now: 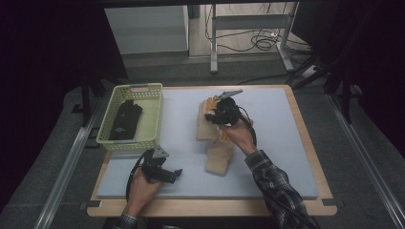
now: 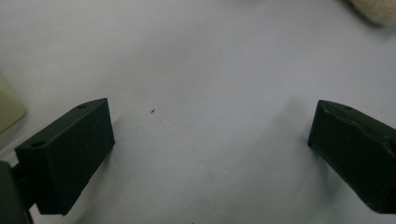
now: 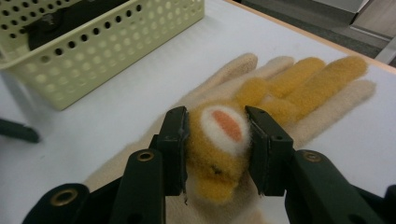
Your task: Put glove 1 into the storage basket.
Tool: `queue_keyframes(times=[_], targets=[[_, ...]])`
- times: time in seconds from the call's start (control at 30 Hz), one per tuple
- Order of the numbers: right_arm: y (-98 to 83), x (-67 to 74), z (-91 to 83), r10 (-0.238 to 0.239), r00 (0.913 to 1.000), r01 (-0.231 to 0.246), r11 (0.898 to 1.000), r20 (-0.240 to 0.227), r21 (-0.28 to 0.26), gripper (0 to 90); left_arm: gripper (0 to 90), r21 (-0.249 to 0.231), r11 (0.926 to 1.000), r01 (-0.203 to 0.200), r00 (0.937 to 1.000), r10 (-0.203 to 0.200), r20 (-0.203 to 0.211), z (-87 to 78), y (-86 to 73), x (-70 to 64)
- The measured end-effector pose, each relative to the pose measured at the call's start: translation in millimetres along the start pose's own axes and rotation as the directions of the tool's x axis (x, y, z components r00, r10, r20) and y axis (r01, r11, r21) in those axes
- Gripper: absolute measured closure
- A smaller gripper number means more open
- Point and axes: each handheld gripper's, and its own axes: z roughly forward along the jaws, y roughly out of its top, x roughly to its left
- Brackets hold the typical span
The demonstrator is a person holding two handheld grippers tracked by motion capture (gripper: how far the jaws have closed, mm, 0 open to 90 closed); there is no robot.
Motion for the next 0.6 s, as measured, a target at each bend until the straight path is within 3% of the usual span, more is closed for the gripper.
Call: queue_keyframes(times=[0.27, 0.6], targets=[[-21.0, 18.0, -33.3, 0.025, 0.9993, -0.025, 1.0, -0.028, -0.005, 60.2, 0.5, 0.001, 1.0, 0.0, 1.0, 0.0, -0.001, -0.1, 0.1, -0.1], [-55.2, 40.3, -56.9, 0.028, 0.9995, -0.028, 0.999, 0.011, 0.017, 60.0, 0.5, -0.002, 1.0, 0.001, 1.0, -0.001, -0.003, 0.1, 0.1, -0.2]])
